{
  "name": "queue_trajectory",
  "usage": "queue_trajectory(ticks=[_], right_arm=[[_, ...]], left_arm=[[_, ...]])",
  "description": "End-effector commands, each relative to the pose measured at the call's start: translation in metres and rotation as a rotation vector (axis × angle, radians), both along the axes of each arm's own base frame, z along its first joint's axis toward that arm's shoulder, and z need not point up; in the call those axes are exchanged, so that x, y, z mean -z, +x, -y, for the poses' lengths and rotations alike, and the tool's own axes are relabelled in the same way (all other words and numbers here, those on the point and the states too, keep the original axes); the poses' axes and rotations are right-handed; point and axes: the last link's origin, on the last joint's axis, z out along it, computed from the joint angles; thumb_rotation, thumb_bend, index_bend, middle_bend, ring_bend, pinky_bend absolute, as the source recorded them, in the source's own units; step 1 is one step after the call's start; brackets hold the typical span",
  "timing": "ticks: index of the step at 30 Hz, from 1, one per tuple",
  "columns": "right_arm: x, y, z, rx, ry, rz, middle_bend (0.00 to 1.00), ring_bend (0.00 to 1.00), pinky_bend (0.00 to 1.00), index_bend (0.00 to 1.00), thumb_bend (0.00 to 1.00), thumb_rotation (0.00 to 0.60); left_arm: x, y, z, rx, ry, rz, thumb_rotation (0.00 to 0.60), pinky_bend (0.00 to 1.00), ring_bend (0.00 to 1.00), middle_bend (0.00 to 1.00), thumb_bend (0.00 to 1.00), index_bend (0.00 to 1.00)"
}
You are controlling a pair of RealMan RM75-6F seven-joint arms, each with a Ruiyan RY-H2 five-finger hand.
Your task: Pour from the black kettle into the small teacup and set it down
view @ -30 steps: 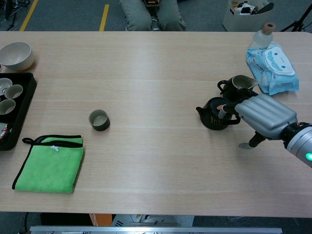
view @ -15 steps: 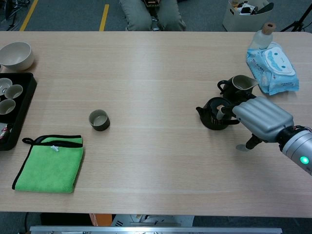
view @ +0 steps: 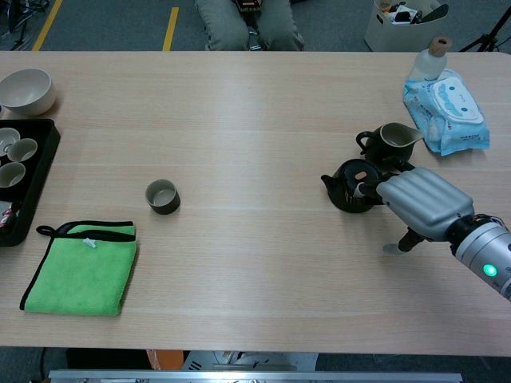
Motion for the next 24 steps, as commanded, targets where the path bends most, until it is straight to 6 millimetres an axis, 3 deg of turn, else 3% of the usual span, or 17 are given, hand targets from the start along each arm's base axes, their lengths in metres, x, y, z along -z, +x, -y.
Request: queue_trajectory(ticks=[1, 8, 24], right_arm=[[0.0013, -0.0012, -0.0012, 0.003, 0.007, -0.002, 0.37, 0.31, 0.0, 0.31, 0.0, 0.6], [0.0022, -0.0051, -0.0024, 0.013, 0.017, -0.005, 0.39, 0.32, 0.0, 0.34, 0.0, 0.6], [0.0029, -0.0056, 0.0004, 0.019, 0.069, -0.002, 0.55, 0.49, 0.0, 0.53, 0.0, 0.6]], left_arm=[[-0.0007, -0.0002, 0.0004, -0.002, 0.001, 0.001, 0.6, 0.13, 0.12, 0.12, 0.39, 0.17], [-0.0013, -0.0001, 0.0012, -0.003, 0.0, 0.001, 0.6, 0.13, 0.12, 0.12, 0.39, 0.17], [-0.0038, 0.0011, 0.0029, -0.009, 0.002, 0.002, 0.6, 0.13, 0.12, 0.12, 0.39, 0.17]])
